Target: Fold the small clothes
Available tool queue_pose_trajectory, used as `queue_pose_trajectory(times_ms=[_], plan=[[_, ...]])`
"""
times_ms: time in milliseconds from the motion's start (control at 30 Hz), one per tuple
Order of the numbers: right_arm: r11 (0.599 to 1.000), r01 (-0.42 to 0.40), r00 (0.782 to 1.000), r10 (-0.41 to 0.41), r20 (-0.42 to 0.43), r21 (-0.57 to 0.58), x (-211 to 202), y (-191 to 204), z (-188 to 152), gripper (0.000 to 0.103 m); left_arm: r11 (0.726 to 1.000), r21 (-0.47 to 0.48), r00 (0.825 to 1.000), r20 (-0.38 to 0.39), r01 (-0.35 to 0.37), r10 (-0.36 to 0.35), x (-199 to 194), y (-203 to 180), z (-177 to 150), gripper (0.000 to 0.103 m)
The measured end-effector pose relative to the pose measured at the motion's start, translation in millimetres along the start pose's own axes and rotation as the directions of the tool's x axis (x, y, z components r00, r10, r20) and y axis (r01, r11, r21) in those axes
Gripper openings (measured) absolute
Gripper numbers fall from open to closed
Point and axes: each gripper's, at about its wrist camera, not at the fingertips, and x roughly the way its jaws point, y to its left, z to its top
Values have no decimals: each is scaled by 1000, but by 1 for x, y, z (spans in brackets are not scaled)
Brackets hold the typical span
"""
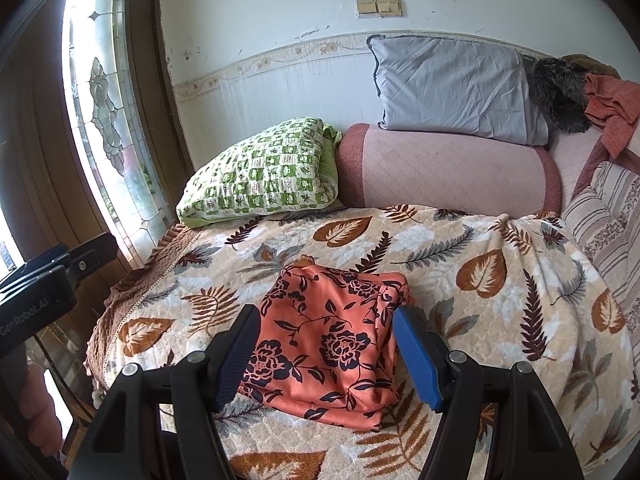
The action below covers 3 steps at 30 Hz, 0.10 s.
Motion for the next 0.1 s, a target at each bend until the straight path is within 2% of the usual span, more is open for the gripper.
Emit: queue_pose_trajectory(times_ms=[100], plan=[[1000,9,1000,-9,-7,7,6,-5,0,72,1000,-10,1000,-11,9,-9,9,1,0,89]])
